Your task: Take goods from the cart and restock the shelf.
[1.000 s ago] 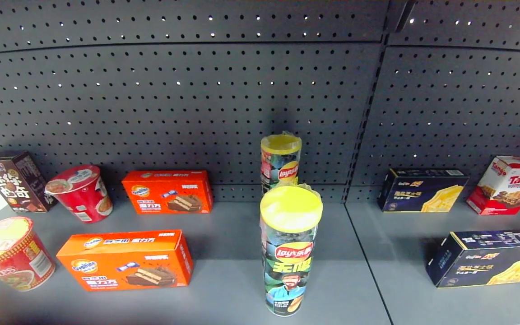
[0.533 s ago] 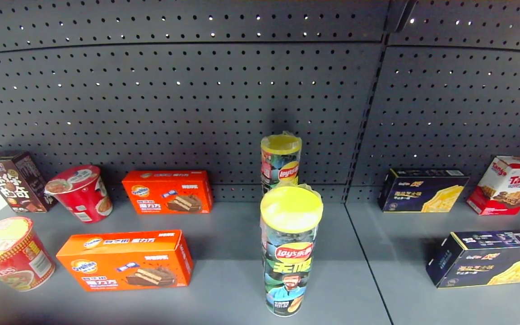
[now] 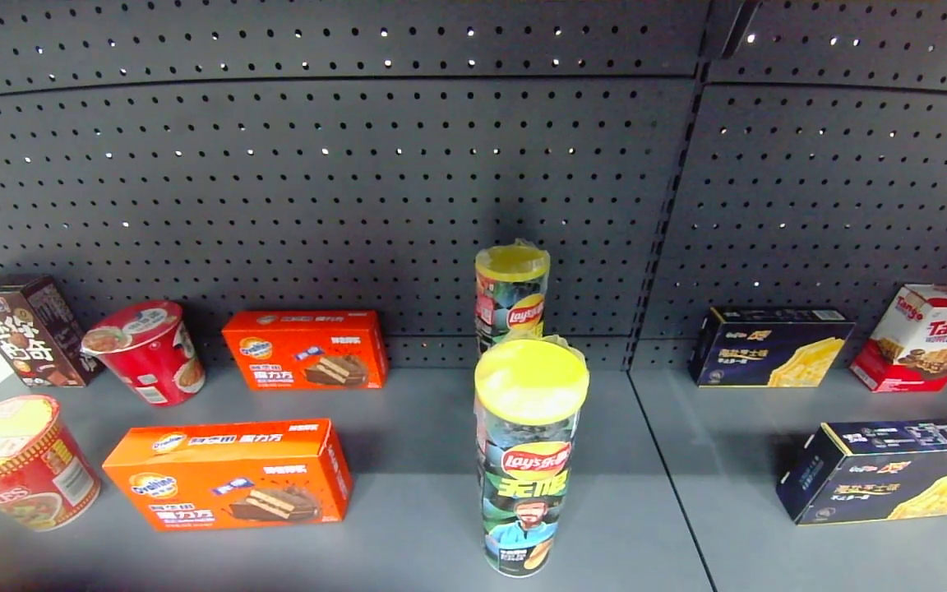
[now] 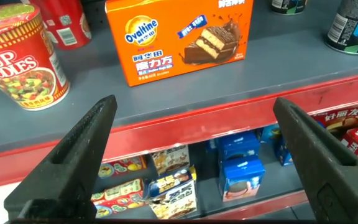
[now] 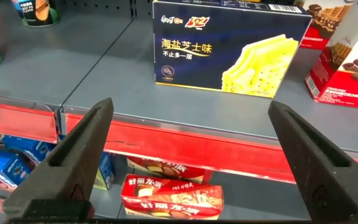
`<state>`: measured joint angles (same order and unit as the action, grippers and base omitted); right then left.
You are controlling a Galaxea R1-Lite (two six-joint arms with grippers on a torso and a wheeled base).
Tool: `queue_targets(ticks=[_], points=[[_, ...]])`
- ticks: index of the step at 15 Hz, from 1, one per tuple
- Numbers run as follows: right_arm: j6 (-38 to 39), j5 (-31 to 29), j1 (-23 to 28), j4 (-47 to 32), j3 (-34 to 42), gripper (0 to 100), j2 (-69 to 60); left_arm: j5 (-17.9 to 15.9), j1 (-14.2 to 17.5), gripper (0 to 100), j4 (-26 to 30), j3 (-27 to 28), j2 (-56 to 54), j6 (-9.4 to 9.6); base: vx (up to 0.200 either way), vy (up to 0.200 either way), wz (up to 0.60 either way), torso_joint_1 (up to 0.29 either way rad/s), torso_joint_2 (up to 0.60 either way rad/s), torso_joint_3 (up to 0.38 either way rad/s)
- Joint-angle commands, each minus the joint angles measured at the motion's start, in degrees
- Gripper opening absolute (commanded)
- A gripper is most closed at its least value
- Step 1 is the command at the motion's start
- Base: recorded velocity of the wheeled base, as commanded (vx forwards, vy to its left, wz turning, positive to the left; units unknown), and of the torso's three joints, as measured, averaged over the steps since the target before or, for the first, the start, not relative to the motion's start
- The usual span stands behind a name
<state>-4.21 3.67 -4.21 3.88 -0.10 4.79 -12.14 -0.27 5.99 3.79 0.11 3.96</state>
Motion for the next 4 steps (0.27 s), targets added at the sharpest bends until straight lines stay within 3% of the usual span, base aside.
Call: queue_targets(ticks=[1,4], points=[[-0.1,0.0,0.0,0.0,0.0,100,0.0,0.0,0.0,100,0.0,0.1,0.0,-0.09,0.0,0.0,0.0,0.0,0.0,0.0],[-0.1,0.0,0.0,0.0,0.0,100,0.1,0.0,0.0,100,0.0,0.1,0.0,-0.27,0.0,0.0,0.0,0.0,0.0,0.0]])
